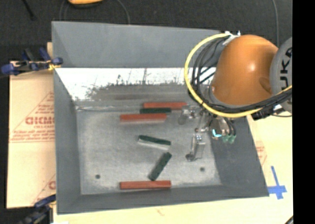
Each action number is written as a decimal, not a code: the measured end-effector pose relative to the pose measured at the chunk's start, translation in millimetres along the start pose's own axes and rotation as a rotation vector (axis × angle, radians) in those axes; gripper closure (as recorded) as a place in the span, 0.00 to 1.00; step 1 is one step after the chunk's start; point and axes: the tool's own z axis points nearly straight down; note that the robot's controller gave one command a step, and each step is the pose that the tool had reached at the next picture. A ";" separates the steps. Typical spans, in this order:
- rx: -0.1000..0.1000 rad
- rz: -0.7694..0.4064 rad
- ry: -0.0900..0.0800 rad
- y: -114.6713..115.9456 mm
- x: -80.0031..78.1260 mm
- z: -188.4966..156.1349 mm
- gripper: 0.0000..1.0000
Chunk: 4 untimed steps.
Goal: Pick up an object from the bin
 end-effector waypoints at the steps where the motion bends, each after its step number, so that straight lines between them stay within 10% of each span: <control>1: 0.000 0.000 -0.008 -0.1 -1.5 -4.1 0.00; 4: -0.002 0.080 -0.011 45.0 -48.0 83.0 0.00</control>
Offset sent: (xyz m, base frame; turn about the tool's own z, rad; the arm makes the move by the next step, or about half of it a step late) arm 0.0454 0.0672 -0.1741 0.5497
